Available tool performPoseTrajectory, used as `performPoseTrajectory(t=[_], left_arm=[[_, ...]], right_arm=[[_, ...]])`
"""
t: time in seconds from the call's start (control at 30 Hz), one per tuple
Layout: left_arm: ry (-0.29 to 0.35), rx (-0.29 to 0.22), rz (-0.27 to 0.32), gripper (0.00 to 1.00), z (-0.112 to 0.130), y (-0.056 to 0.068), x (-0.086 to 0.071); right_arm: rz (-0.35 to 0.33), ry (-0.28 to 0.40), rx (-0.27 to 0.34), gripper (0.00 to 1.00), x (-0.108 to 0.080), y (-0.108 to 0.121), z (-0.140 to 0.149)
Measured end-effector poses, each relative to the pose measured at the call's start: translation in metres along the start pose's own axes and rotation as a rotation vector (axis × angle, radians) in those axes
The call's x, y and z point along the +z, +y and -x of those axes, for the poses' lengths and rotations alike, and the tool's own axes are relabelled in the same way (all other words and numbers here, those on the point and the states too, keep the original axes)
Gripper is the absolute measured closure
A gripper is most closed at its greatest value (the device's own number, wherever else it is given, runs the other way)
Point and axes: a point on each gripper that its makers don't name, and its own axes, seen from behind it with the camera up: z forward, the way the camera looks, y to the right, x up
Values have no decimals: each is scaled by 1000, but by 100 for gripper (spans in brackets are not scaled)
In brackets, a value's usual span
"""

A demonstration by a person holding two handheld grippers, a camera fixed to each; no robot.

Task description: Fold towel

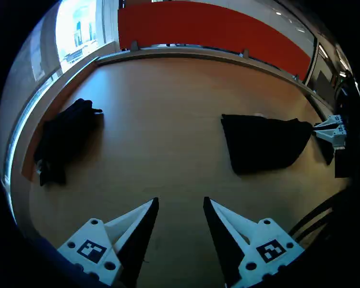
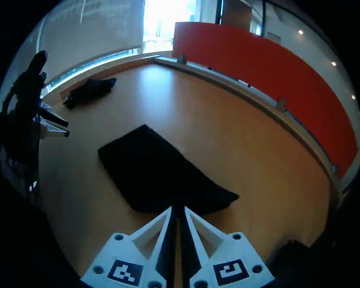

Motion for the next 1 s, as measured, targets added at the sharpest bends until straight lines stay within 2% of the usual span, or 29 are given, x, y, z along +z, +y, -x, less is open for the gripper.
performPoseTrajectory(t=[0.3,0.6,0.8,1.0], left_arm=[[7,-7,0,32,0,-2,-2],[11,-14,-4,32,1,-7,-4],[21,-30,-5,32,1,-10,-8],[36,-56,-1,32,1,-13,-14]], right_arm=[[-15,56,-54,96,2,-10,-45],[-42,51,-100,96,7,-20,-58],[-89,51,-174,96,18,-37,-79],[-148,44,-239,96,36,-63,-98]])
